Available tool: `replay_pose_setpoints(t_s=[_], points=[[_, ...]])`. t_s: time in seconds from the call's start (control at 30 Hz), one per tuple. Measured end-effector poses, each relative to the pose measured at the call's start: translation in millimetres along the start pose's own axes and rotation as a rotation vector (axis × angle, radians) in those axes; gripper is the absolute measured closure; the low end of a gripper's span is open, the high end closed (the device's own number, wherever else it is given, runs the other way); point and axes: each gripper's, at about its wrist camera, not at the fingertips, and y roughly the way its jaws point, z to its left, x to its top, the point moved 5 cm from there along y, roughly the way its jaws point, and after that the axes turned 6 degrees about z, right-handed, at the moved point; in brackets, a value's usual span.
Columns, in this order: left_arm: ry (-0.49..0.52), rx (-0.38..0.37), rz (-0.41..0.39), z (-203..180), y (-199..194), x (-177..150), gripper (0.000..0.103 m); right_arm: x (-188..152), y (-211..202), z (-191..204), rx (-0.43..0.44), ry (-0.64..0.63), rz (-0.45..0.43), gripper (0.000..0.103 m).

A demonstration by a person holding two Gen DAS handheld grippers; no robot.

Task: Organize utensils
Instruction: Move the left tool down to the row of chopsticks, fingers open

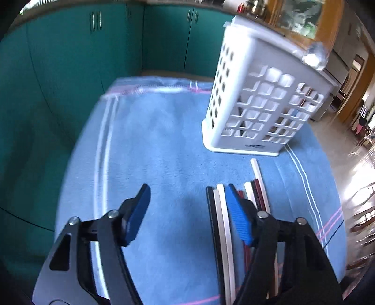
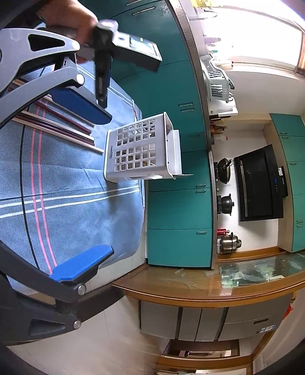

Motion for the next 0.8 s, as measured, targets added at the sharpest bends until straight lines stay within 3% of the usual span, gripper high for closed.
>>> replay_pose_setpoints(t_s=[0.13, 0.8], points=[[-0.003, 0.013, 0.053, -3, 21, 5, 0.052, -2, 4, 0, 0.001, -0.002, 0.014, 0.003], [-0.017, 0.097, 0.073, 10, 28, -1, 0.050, -3, 8, -1, 0.004, -0.003, 0.033, 0.003]])
